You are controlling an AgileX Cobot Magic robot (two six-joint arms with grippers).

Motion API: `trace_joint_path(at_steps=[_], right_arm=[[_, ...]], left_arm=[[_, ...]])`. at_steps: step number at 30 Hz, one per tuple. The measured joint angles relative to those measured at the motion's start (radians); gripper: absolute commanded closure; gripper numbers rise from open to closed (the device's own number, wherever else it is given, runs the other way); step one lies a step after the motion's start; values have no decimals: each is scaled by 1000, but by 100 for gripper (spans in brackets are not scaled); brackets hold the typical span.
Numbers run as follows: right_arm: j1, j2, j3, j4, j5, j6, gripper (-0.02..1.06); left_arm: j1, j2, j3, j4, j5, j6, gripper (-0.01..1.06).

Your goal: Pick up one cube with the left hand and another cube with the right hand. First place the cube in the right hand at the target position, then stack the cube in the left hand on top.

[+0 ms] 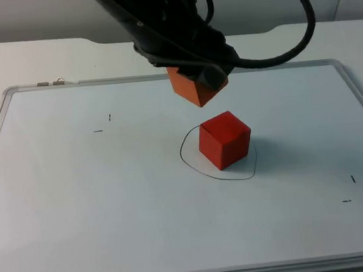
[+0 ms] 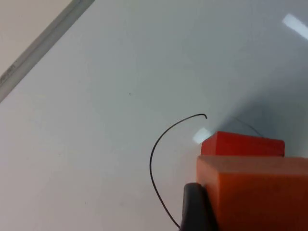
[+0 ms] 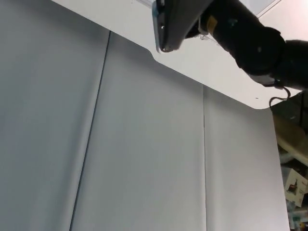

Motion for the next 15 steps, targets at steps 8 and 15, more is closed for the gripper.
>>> trace_joint_path(at_steps=[8, 15], right_arm=[[0, 0, 0, -2, 0, 0, 7], [0, 0, 0, -2, 0, -1, 7]], left_arm=[[-12, 84, -86, 0, 43, 2, 105], [-63, 143, -123, 33, 48, -4, 105]])
